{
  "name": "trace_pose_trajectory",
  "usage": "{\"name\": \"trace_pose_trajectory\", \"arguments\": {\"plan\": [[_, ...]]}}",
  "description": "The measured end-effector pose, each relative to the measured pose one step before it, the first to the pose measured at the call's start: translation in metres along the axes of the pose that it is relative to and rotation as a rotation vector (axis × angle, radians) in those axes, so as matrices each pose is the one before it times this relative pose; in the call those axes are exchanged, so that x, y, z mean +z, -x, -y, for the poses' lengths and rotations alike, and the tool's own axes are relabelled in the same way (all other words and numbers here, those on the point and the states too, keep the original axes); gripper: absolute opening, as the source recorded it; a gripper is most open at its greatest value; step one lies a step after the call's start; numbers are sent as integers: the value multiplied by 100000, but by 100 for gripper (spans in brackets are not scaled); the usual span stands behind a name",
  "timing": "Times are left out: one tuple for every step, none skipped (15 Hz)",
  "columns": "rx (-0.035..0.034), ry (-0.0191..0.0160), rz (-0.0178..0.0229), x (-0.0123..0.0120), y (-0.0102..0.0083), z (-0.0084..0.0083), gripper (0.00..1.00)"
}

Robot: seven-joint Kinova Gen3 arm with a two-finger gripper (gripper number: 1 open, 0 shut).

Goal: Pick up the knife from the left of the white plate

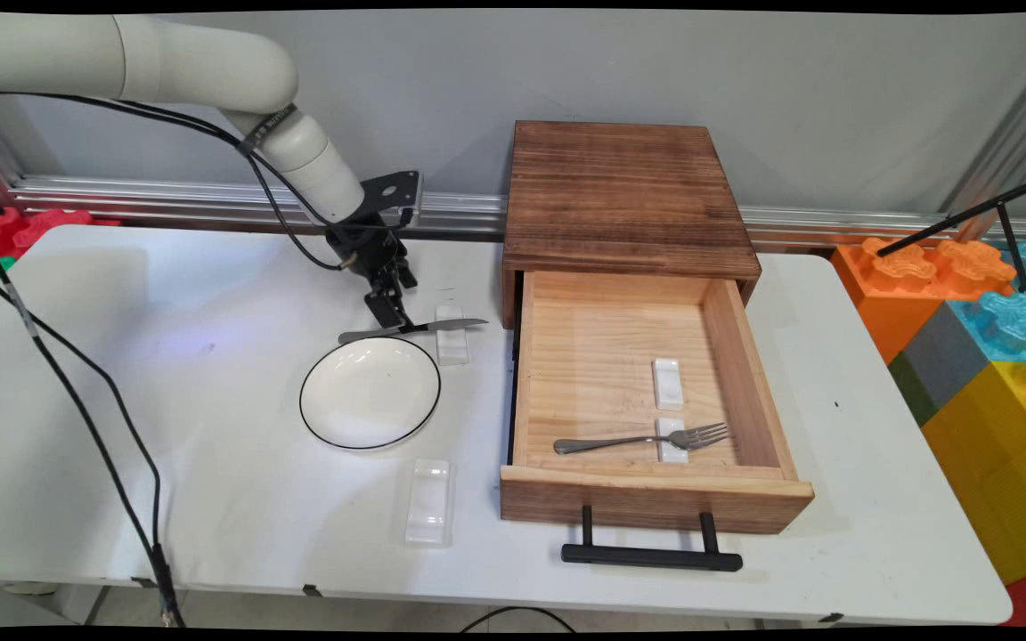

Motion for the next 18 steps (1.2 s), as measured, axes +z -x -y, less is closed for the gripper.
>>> {"name": "trace_pose_trajectory", "arguments": {"plan": [[57,-129,-46,102,4,-86,100],[28,-125,-48,44,7,-60,100],[26,-129,-49,67,17,-90,100],[30,-99,-36,40,11,-57,100],[43,-117,-39,41,5,-65,100],[39,-173,-44,32,16,-54,100],[16,-211,-39,26,39,-61,100],[117,-240,-47,34,7,-62,100],[66,-142,-12,24,23,-53,100],[46,-106,-22,8,50,-61,100],[60,-109,1,15,66,-73,100],[56,-67,37,23,76,-81,100],[47,-24,40,6,71,-77,100],[64,-63,17,9,86,-93,100],[55,-58,22,33,93,-94,100],[46,-162,-76,32,72,-66,100],[83,-185,-110,25,39,-50,100],[51,-175,-137,18,11,-13,100]]}}
